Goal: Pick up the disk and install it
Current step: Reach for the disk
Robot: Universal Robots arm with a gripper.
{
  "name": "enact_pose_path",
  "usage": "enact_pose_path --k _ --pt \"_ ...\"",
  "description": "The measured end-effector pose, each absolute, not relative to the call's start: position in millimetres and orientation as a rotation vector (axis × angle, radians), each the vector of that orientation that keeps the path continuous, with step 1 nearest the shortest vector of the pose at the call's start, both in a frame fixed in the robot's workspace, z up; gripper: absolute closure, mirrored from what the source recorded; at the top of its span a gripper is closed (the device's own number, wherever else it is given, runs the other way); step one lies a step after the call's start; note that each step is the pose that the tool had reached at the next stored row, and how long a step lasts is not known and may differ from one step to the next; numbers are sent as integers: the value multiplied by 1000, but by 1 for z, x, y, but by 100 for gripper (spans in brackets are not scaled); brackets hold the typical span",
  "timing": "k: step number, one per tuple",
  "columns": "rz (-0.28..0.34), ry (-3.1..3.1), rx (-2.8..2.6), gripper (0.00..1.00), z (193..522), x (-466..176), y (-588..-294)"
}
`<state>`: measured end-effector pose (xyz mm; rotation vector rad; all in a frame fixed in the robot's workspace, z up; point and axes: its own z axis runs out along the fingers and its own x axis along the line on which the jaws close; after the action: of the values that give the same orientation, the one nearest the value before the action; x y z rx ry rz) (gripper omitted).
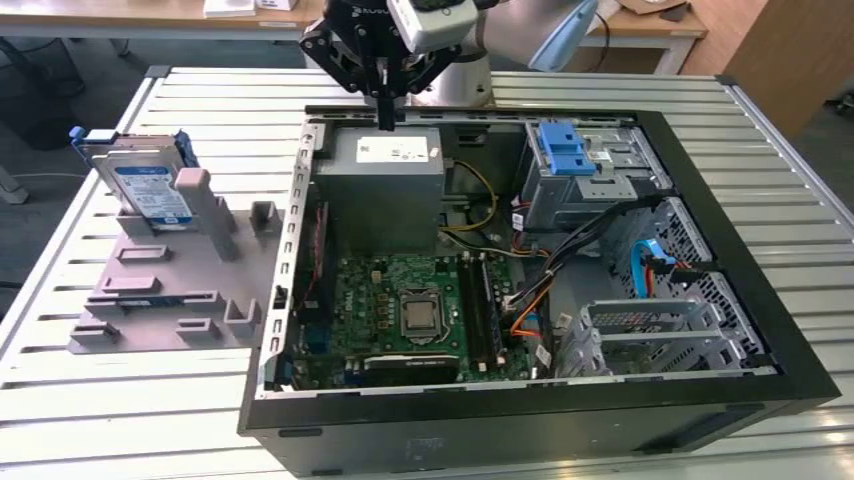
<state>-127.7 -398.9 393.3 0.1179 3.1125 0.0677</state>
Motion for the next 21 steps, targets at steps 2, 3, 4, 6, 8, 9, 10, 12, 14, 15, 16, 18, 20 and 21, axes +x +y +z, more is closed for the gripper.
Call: enact_pose_path --k 2,3,4,6,8,9,10,12,14,15,16,18,20,21 --pt "68 3112 118 89 393 -129 -399" --pt "68 3112 118 89 393 -130 -399" --pt "68 3112 118 89 393 -131 -399" --pt "68 3112 118 89 393 -132 -399" --pt "68 3113 118 89 393 -134 -399" --pt "68 3112 118 89 393 -135 -399" --pt "68 3112 118 89 393 -135 -399" --pt "68 3112 118 89 393 -137 -399" --pt "68 3113 118 89 393 -138 -399" --pt "68 3112 118 89 393 -139 -399" --pt "68 3112 118 89 393 -139 -399" --pt "68 3112 118 89 393 -141 -399" --pt "68 3112 118 89 393 -142 -399" --pt "68 3113 118 89 393 -143 -399"
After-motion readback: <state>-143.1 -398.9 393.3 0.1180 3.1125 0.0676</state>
